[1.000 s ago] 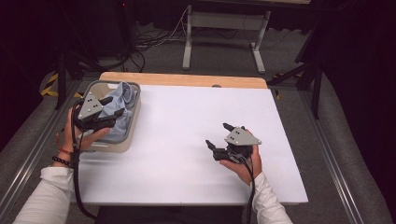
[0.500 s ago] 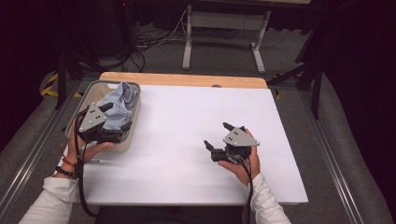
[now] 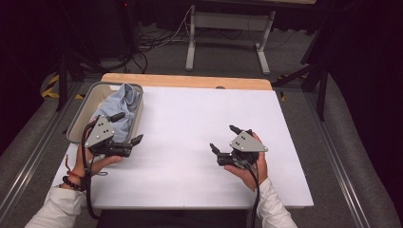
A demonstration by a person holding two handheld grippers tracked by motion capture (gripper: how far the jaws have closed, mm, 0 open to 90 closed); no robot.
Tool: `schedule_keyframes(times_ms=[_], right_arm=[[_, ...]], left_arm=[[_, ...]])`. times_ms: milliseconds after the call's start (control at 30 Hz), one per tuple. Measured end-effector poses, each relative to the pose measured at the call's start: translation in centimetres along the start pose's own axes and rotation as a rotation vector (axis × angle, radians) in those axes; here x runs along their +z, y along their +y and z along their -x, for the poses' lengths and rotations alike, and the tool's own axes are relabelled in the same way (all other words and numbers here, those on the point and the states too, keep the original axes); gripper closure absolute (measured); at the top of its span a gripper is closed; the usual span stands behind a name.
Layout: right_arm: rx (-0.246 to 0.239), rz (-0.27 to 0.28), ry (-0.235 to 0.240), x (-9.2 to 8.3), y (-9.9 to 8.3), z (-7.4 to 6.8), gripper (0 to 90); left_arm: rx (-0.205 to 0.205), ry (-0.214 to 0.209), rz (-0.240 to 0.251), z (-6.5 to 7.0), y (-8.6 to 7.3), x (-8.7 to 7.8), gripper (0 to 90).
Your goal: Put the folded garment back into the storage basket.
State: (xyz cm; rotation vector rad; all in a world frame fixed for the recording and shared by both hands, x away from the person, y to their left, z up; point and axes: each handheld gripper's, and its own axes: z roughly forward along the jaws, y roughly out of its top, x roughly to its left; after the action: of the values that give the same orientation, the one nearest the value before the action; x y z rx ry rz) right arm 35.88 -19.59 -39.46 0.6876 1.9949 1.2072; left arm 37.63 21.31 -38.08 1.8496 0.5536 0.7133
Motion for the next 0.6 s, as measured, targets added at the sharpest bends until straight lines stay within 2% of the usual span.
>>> schedule_keyframes(times_ms=[67, 133, 433, 600], right_arm=[[-0.002, 0.004, 0.000, -0.1, 0.1, -0.1, 13.3], [-0.006, 0.005, -0.002, -0.3, 0.2, -0.2, 13.3], [-0.017, 0.001, -0.008, -0.8, 0.3, -0.3, 13.3], [-0.026, -0.011, -0.003, -1.0, 0.0, -0.6, 13.3]], left_arm=[[-0.009, -0.007, 0.017, 0.2, -0.1, 0.0, 9.8], [-0.002, -0.013, 0.014, 0.6, -0.1, 0.0, 9.7], [0.018, -0.052, 0.051, 1.4, -0.3, -0.5, 10.0], [0.034, -0.077, 0.042, 2.0, -1.0, -0.1, 10.0]])
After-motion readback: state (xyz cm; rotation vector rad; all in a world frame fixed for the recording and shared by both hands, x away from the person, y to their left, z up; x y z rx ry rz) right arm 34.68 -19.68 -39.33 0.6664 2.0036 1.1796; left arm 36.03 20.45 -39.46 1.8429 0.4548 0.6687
